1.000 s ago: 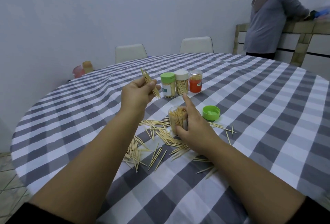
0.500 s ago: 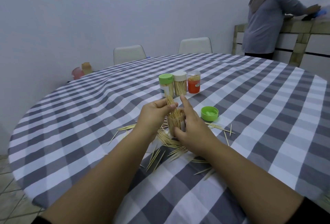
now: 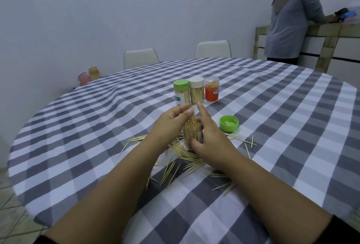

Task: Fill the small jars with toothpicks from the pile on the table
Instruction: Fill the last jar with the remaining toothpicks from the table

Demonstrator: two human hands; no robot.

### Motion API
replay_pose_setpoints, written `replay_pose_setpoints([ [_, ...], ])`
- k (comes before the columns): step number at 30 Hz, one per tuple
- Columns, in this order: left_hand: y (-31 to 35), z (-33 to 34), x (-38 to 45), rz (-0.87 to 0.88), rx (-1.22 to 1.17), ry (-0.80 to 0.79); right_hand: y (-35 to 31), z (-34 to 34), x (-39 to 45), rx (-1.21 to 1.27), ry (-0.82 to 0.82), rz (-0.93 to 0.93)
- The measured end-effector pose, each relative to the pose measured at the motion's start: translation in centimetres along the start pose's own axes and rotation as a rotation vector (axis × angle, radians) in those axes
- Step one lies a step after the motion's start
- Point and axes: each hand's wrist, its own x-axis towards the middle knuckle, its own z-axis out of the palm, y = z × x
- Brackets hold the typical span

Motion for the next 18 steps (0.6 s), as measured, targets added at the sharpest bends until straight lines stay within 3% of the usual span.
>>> replay_pose_setpoints([
  [5, -1.1, -1.1, -0.5, -0.042, -0.031, -0.155, -0.4, -0.2, 0.0, 0.113, 0.100, -0.023],
  [8, -2.3, -1.1, -0.2, -0.036, 0.052, -0.232, -0.5, 0.0, 0.3, 0.036, 0.190, -0.103],
  [14, -3.7, -0.1, 0.0, 0.059, 0.341, -0.134, -0.1, 1.1, 1.8, -0.105, 0.334, -0.344],
  [18, -3.3, -0.3, -0.5, 0.059, 0.357, -0.117, 0.3, 0.6, 1.9, -0.079, 0.451, -0.280],
])
